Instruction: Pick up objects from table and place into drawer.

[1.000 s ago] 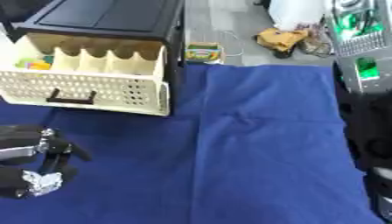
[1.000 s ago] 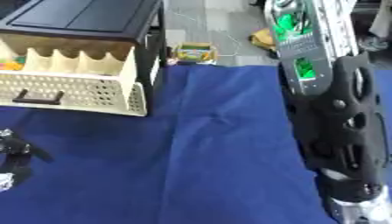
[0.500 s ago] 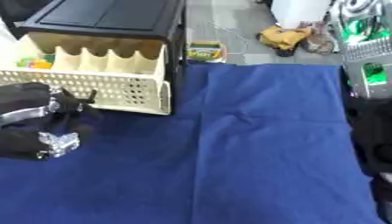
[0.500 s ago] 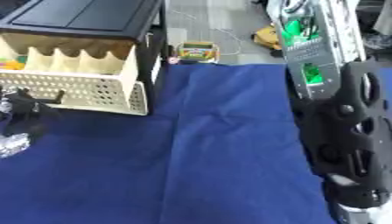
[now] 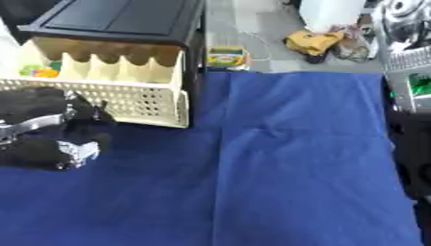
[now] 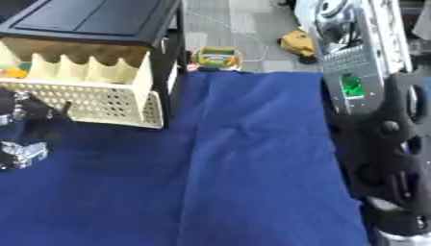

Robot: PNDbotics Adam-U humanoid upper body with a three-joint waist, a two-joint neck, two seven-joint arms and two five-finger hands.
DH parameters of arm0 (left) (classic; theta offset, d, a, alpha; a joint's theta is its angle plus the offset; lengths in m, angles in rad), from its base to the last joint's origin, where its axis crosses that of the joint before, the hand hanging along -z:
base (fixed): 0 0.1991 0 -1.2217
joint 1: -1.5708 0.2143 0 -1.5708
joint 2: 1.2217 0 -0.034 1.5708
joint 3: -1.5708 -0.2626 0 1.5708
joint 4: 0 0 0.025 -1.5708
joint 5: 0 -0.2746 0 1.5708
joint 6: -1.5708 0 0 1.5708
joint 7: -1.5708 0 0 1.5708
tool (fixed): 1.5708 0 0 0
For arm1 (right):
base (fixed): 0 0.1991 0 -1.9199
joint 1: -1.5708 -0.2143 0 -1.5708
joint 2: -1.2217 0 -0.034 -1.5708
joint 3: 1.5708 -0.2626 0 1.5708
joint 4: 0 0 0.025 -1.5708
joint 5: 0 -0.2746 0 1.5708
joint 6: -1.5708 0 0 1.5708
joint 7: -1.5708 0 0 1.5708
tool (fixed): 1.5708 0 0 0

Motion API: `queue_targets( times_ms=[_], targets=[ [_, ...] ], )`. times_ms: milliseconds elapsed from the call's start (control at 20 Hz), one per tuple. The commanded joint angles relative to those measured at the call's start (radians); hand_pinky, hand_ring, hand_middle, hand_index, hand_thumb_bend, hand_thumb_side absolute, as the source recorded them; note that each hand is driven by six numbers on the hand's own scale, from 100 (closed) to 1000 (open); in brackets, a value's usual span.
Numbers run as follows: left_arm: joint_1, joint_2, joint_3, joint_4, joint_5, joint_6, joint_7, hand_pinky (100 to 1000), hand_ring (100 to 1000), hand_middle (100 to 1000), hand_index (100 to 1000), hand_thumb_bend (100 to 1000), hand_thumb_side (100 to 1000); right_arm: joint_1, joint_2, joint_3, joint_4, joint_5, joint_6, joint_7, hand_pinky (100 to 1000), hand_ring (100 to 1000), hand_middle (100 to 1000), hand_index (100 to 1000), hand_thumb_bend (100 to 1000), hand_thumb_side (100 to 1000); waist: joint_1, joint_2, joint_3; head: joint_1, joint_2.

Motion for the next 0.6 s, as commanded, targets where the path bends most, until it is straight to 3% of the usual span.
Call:
queue_targets(
  times_ms=[50,150,450,500,600],
  targets=[
    [-0.023,0.007,0.009,-0.012,-0.007,0.028,-0.014,147,524,542,867,100,1000,-0.026,-0.028,-0.002,-0.024,-0.010,-0.002,-0.009,653,685,716,830,100,999,0.006,-0.008,-0.005,0.008,-0.018],
    [-0.025,-0.001,0.011,-0.012,-0.006,0.043,-0.021,191,568,580,874,100,1000,-0.027,-0.028,-0.003,-0.026,-0.014,-0.001,-0.013,652,684,716,830,100,999,0.007,-0.005,-0.008,0.007,-0.012],
    [-0.030,-0.008,0.015,-0.012,-0.006,0.065,-0.025,194,573,588,876,100,1000,-0.026,-0.030,-0.003,-0.029,-0.023,-0.001,-0.019,652,684,716,830,100,998,0.005,-0.003,-0.009,0.006,-0.014],
    [-0.038,-0.013,0.021,-0.004,-0.009,0.070,-0.023,243,626,667,904,100,1000,-0.032,-0.029,-0.003,-0.032,-0.024,-0.001,-0.021,653,686,717,829,100,999,0.002,0.001,-0.013,0.010,-0.022],
    [-0.059,-0.026,0.025,0.022,-0.012,0.075,-0.019,263,648,694,916,100,1000,-0.040,-0.029,-0.003,-0.035,-0.026,-0.002,-0.024,653,686,717,828,100,1000,-0.002,0.006,-0.018,0.014,-0.029]
  ],
)
